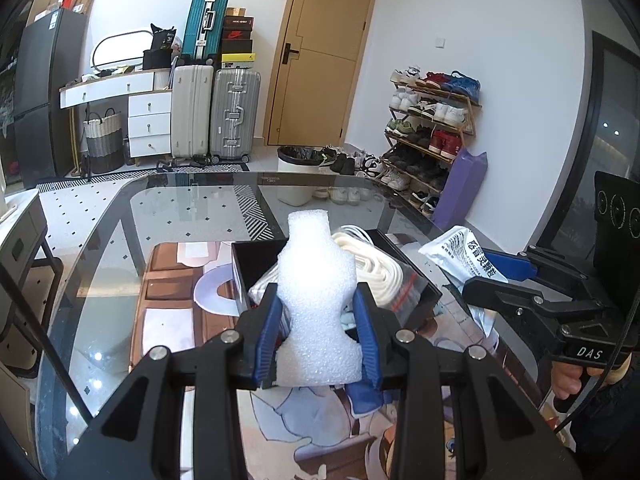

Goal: Organize soft objects
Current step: 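Carry the foam piece and printed pouch over the black box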

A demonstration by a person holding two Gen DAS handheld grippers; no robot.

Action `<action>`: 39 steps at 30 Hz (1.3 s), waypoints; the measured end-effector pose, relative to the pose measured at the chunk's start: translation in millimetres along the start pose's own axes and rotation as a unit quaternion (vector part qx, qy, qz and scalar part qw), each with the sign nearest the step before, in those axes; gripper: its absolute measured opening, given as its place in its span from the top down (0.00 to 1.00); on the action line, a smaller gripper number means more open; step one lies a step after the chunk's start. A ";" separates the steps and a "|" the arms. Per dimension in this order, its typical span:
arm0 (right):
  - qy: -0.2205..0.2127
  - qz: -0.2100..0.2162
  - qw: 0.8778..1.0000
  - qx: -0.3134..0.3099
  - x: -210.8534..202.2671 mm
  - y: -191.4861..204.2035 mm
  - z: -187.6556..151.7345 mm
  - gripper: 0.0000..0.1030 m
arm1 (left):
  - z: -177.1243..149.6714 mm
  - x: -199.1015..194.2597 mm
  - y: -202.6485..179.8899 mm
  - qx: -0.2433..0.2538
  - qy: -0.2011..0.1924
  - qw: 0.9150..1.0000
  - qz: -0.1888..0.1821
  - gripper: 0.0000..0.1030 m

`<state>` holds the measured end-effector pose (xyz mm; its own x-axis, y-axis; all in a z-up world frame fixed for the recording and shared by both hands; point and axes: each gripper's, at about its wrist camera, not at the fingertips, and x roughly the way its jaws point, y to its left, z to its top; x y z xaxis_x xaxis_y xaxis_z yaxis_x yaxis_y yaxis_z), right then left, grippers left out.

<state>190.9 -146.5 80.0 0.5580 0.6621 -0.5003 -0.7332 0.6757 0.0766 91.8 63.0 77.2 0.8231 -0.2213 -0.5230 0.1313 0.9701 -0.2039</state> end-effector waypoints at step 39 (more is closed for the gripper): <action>0.046 0.005 0.999 0.013 89.9 -31.3 1.2 0.61 | 3.0 43.5 2.3 -0.009 0.029 1.000 0.007 0.66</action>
<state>264.5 -107.7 33.6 0.5117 0.6373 -0.5761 -0.7279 0.6779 0.1034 129.5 55.9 56.5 0.7913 -0.2130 -0.5731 0.1090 0.9715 -0.2104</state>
